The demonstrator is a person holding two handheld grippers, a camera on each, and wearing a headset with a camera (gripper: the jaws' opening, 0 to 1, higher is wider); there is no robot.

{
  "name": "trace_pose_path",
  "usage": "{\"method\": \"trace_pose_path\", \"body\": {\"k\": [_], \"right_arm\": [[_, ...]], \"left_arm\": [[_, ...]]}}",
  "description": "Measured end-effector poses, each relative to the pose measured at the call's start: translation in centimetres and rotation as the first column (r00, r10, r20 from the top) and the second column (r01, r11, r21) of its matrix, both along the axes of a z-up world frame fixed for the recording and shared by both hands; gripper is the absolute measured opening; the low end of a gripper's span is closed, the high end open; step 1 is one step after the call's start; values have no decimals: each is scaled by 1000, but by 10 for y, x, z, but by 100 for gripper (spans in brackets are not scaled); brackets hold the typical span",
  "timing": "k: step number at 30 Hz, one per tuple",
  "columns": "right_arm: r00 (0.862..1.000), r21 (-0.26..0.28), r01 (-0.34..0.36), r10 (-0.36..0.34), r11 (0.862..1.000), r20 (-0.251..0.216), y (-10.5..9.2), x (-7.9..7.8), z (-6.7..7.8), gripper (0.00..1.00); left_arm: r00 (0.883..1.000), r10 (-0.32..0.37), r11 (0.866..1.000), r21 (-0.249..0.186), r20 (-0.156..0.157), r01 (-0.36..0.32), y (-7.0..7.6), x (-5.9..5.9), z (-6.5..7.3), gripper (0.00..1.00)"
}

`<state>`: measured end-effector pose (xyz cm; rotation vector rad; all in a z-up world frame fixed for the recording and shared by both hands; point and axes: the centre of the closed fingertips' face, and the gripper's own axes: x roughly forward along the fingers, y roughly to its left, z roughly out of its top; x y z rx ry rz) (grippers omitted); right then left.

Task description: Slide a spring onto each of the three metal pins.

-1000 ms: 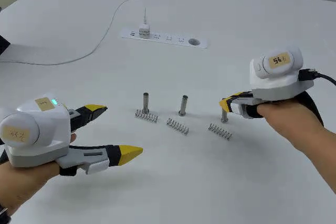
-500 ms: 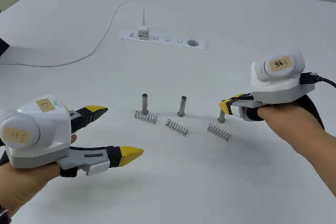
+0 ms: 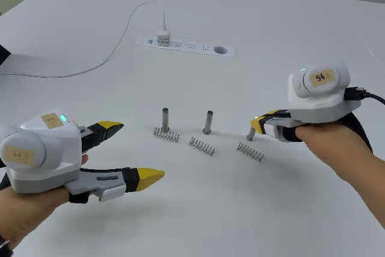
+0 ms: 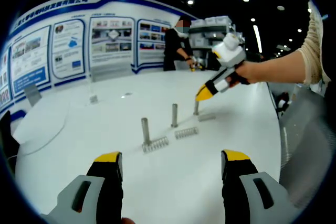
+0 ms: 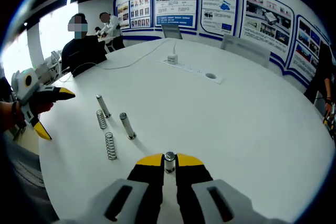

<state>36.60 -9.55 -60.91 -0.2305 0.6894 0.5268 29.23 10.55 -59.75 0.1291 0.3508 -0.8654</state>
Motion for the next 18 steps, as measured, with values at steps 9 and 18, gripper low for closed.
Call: {"method": "trace_pose_path", "body": {"k": [9,18], "right_arm": [[1000,-4,-3,3,1000,10,0,1,2,10],[1000,-1,-12,12,1000,15,1,0,3,12]], "left_arm": [[1000,1,1000,-1,2,-1,0,0,0,78],[1000,0,1000,-2,3,0,0,0,1,78]]}}
